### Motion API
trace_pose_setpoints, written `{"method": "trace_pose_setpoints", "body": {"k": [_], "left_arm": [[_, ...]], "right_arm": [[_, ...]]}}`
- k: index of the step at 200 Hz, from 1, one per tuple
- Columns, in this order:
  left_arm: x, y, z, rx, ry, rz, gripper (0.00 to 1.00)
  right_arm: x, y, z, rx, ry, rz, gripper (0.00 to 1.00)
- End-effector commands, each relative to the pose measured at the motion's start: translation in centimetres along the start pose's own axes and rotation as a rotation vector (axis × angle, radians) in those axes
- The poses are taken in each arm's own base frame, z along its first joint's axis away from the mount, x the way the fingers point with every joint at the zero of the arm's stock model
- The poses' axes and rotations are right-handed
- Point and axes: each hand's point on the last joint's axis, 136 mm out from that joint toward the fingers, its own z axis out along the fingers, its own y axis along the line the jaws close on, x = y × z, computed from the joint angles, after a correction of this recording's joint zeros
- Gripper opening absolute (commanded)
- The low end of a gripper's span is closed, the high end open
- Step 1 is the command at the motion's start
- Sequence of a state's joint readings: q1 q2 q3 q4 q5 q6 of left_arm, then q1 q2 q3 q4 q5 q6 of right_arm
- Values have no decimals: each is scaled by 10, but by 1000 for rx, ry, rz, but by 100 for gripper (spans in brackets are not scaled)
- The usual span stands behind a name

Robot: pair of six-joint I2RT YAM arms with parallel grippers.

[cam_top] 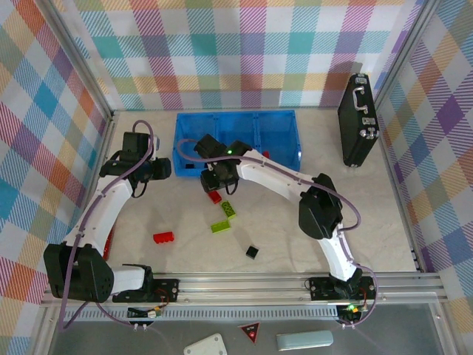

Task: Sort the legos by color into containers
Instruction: Pick up the lego from the center of the table.

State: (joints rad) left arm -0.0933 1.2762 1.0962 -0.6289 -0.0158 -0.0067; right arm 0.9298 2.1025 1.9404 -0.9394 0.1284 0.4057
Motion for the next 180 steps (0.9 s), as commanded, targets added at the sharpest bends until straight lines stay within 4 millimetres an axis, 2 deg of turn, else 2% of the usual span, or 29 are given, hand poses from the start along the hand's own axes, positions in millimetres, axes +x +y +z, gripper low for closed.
{"method": "trace_pose_setpoints", "body": {"k": [1, 43, 86, 133, 180], "left_arm": [[3, 4, 0, -5, 25, -5, 52], [3, 5, 1, -8, 27, -4, 52], [4, 5, 1, -11, 31, -4, 52], [3, 5, 2, -8, 30, -4, 52], [3, 5, 1, -9, 28, -3, 52]], "right_arm": [[23, -5, -13, 7, 62, -1, 50], [54, -15, 2, 21, 143, 46, 52], [74, -19, 18, 30, 204, 81, 53], [84, -18, 31, 37, 242, 89, 54], [84, -18, 42, 84, 260, 99, 54]]}}
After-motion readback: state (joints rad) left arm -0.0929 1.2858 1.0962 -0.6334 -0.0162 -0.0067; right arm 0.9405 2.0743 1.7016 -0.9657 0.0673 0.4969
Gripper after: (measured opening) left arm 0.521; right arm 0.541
